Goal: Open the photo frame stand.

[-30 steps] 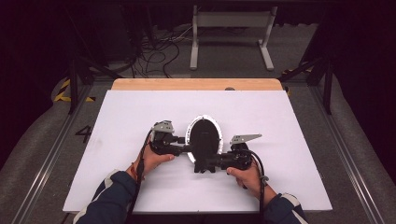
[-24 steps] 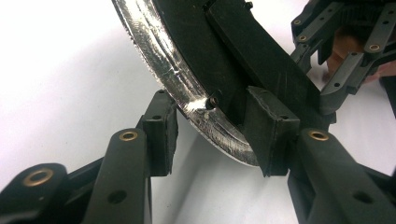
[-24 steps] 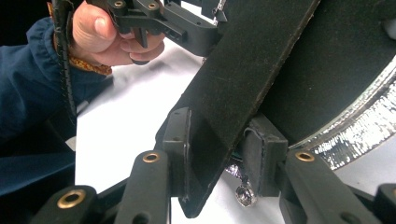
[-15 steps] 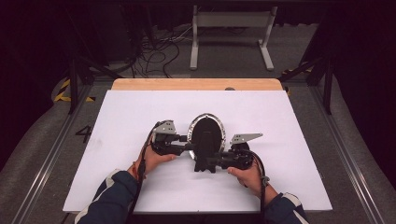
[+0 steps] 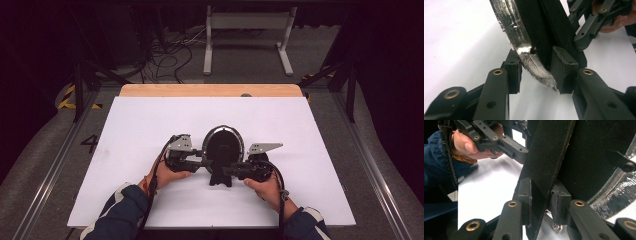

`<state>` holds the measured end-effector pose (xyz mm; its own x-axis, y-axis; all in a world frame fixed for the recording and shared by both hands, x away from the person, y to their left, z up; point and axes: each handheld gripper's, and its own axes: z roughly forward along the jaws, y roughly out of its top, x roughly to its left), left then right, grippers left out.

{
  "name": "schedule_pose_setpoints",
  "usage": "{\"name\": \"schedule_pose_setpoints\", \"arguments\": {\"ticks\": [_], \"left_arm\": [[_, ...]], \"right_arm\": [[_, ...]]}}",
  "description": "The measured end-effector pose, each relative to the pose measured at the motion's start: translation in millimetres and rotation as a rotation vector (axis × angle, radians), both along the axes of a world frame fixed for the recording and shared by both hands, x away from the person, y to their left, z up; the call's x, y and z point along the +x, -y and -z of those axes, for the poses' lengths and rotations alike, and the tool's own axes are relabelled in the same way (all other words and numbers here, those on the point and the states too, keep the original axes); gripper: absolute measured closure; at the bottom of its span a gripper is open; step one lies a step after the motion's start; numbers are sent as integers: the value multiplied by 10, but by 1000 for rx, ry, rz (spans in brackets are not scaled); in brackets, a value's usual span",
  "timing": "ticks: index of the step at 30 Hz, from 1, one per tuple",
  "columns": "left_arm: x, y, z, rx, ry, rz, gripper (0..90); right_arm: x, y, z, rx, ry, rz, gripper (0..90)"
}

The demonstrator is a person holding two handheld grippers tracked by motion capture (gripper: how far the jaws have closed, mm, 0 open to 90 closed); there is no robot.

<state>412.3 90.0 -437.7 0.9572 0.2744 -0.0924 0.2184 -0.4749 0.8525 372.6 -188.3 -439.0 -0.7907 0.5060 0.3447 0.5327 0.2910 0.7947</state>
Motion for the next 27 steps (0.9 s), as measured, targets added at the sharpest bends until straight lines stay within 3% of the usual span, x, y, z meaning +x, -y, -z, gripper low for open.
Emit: {"name": "schedule_pose_setpoints", "arguments": {"ticks": [6, 12, 18, 25, 27], "left_arm": [[-30, 46, -19, 23, 44, -20, 605], [-72, 101, -55, 55, 145, -74, 609], [-87, 143, -71, 83, 214, -137, 618], [-95, 174, -61, 89, 265, -168, 621], [-95, 172, -59, 79, 262, -163, 636]], "right_arm": [[-13, -1, -19, -11, 12, 7, 732], [-16, 3, -72, -19, 32, 12, 733], [-23, -17, -114, -33, 54, 9, 733], [-25, -30, -137, -49, 67, 7, 725], [-20, -22, -133, -61, 69, 12, 726]]}}
